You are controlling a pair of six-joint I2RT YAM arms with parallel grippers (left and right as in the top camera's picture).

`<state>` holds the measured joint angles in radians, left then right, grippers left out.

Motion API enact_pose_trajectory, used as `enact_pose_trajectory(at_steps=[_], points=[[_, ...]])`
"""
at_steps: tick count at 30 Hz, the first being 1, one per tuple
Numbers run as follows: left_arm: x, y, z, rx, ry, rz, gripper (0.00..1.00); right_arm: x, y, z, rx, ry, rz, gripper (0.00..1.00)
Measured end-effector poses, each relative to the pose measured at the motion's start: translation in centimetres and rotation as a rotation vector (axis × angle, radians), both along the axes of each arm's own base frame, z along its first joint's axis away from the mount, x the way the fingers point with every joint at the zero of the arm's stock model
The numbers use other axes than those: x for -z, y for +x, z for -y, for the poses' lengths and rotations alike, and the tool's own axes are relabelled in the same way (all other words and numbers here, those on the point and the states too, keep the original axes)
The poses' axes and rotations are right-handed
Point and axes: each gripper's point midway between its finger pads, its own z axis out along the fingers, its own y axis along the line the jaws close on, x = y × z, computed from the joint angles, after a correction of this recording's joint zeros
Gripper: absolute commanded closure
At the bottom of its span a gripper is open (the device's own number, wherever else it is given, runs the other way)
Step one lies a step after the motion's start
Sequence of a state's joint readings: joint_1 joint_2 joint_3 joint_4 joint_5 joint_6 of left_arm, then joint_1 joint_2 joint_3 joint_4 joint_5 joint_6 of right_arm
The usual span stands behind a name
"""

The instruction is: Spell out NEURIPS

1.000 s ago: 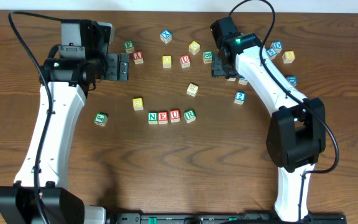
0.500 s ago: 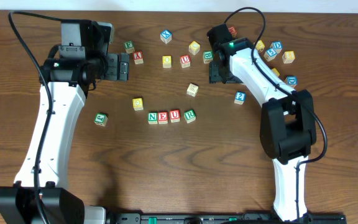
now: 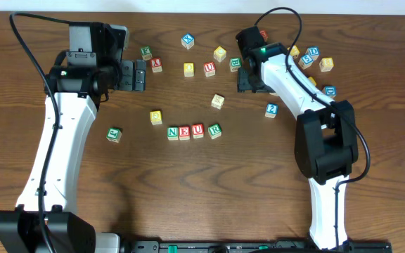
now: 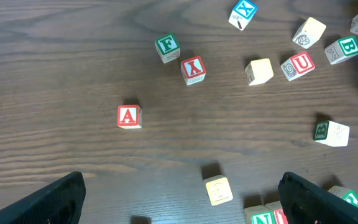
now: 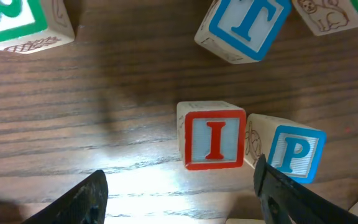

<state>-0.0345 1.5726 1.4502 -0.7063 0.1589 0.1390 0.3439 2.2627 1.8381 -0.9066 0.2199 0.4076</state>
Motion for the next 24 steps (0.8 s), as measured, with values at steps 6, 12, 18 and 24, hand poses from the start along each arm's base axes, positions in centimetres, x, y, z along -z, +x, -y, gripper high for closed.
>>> enact_pose_trajectory(at_steps=[6,12,18,24], points=[[0.00,0.00,0.00,0.000,0.000,0.000,0.02,0.02,0.11,0.40,0.008,0.000,0.000,0.30],[0.00,0.00,0.00,0.000,0.000,0.000,0.02,0.02,0.21,0.75,0.016,0.001,0.000,0.31],[0.00,0.00,0.00,0.000,0.000,0.000,0.02,-0.02,0.36,0.72,0.016,0.003,0.006,0.32],[0.00,0.00,0.00,0.000,0.000,0.000,0.02,-0.05,0.46,0.69,0.016,0.004,0.010,0.32]])
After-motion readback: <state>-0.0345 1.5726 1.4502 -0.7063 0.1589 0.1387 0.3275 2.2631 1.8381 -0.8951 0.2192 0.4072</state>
